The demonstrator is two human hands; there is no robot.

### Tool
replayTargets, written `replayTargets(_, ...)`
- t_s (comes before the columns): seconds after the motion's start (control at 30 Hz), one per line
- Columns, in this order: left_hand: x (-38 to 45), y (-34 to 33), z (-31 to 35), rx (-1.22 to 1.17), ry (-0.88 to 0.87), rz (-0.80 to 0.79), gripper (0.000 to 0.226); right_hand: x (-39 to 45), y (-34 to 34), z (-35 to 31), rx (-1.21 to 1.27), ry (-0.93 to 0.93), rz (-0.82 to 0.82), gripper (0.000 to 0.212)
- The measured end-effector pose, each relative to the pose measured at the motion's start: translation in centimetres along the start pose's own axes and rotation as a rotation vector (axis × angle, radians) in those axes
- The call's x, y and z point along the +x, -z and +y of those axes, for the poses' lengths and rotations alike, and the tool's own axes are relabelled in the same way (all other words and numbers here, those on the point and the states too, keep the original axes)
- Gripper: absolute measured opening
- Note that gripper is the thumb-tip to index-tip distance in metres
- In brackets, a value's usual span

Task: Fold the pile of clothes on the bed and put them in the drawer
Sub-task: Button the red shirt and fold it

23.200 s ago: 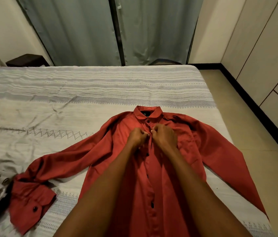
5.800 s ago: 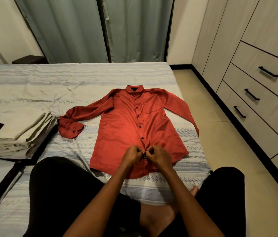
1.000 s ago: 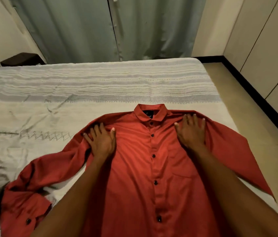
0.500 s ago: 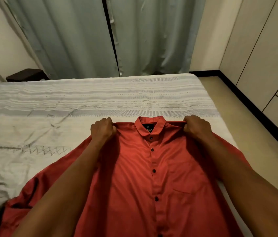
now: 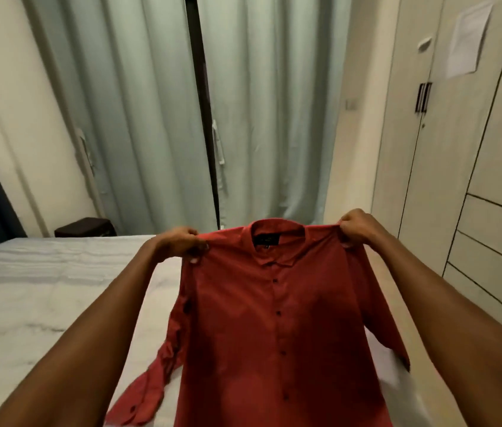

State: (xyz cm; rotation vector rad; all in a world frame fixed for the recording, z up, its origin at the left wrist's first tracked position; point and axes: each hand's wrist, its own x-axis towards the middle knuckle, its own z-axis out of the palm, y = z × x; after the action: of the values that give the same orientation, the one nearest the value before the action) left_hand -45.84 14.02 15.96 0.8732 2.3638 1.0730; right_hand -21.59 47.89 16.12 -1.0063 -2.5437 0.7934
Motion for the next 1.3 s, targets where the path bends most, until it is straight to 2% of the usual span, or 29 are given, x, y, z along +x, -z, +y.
replayTargets(0.17, -6.5, 4.3, 4.8, 0.243, 0.007, -0.142, 0.015, -7.4, 7.3, -4.8, -0.041, 0.076, -0.320, 0.013)
replayTargets(0.23, -8.8, 4.9, 6.1, 0.181, 0.065, -0.231, 0.010, -9.6, 9.1, -6.2, 0.070, 0.022, -0.526, 0.014)
replayTargets(0.3, -10.3, 5.6, 6.8, 0.061, 0.136, -0.264, 0.015, -11.0, 10.5, -7.0, 0.196, -0.075, -0.664, 0.022)
replayTargets(0.4, -11.3, 7.0, 7.7, -0.059, 0.210, -0.301, 0.021, -11.2, 12.4, -7.8, 0.228, -0.145, -0.701, 0.021)
replayTargets(0.47, -10.9, 7.7, 8.0, 0.016, 0.254, -0.328, 0.025, -10.5, 13.1, -8.3, 0.197, -0.166, -0.705, 0.016)
replayTargets(0.57, -8.9, 8.0, 7.7, 0.155, 0.352, -0.312, 0.017, -8.1, 12.1, -8.4, 0.029, -0.214, -0.688, 0.015)
replayTargets(0.63, -5.8, 7.8, 7.2, 0.177, 0.363, -0.228, 0.022, -5.1, 10.2, -8.3, -0.069, -0.248, -0.646, 0.018)
replayTargets(0.7, -1.9, 7.5, 7.0, 0.185, 0.273, -0.044, 0.023, -1.3, 8.0, -8.3, -0.114, -0.215, -0.558, 0.020)
replayTargets(0.73, 0.1, 7.4, 7.0, 0.238, 0.195, 0.074, 0.027, 0.7, 7.1, -8.4, -0.140, -0.145, -0.444, 0.020)
replayTargets(0.8, 4.1, 7.4, 7.4, 0.384, 0.033, 0.340, 0.040, 4.5, 5.8, -9.2, -0.203, 0.050, -0.033, 0.023)
replayTargets(0.87, 7.5, 7.8, 8.5, 0.396, -0.095, 0.603, 0.041, 7.7, 5.6, -10.6, -0.181, 0.187, 0.313, 0.030)
replayTargets(0.97, 9.7, 9.4, 11.2, 0.282, -0.173, 0.837, 0.040, 10.7, 7.4, -13.6, -0.078, 0.355, 0.535, 0.032)
replayTargets(1.03, 10.2, 11.2, 13.0, 0.255, -0.180, 0.931, 0.036, 11.4, 9.8, -15.5, -0.039, 0.424, 0.630, 0.033)
replayTargets(1.1, 10.2, 12.8, 14.2, 0.177, -0.300, 0.975, 0.033, 11.2, 11.9, -16.5, -0.027, 0.474, 0.708, 0.034)
replayTargets(1.2, 8.4, 13.3, 14.9, 0.126, -0.540, 0.982, 0.026, 9.3, 13.8, -16.3, -0.037, 0.468, 0.769, 0.032)
replayTargets(1.3, 4.7, 11.6, 13.1, 0.226, -0.650, 0.930, 0.021, 5.6, 13.5, -14.1, -0.022, 0.467, 0.748, 0.030)
